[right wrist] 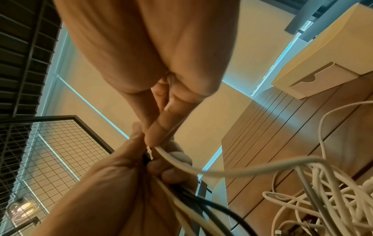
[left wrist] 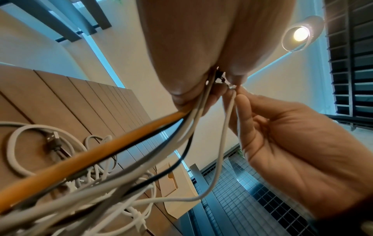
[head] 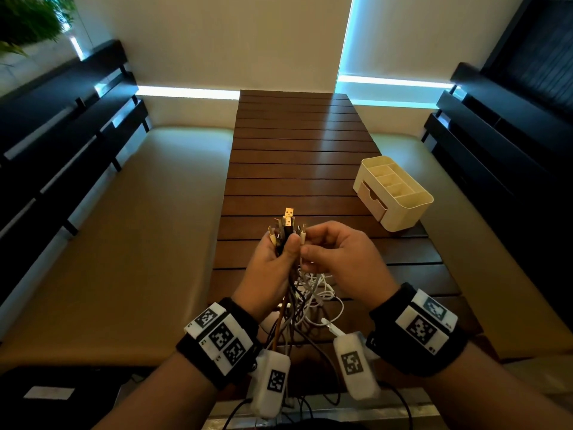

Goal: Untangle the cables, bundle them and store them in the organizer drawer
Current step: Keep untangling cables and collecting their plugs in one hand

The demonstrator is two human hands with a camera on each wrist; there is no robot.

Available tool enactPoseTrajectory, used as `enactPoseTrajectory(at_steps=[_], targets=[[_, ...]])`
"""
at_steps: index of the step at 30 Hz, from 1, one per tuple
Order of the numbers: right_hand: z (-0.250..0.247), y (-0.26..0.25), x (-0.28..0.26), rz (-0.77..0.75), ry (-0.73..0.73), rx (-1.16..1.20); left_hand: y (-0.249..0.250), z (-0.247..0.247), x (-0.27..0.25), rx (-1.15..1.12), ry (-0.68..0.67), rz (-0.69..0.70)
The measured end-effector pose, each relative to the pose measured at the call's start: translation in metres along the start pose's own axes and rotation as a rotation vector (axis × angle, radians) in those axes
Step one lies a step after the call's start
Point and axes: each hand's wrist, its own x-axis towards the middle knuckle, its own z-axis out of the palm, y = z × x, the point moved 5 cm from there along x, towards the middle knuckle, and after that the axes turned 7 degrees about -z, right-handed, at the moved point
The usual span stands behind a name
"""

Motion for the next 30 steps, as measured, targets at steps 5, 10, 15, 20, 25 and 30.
enactPoseTrajectory(at_steps=[5,10,15,20,25,30], targets=[[0.002,-0.002,-0.001,-0.065,0.068,-0.077,0.003,0.004,-0.003,0.018,-0.026,0.027],[0.002,-0.001,0.004,-0.081,0.103,-0.213,0.001,0.012,-0.006,0.055,-0.088,0.051],[0.006,0.005,0.003,-0.029,0.089,-0.203,0.004,0.01,-0.006,0.06,-0.013,0.049],[0.016,0.006,0.0,0.029,0.069,0.004,0.004,0.01,-0.007,-0.01,0.064,0.076],[0.019,0.011,0.0,0.063,0.042,0.164,0.003,0.005,-0.003,0.077,0.109,0.139],[0.006,0.016,-0.003,0.065,0.029,0.387,0.01,-0.004,-0.001,-0.002,0.133,0.078]])
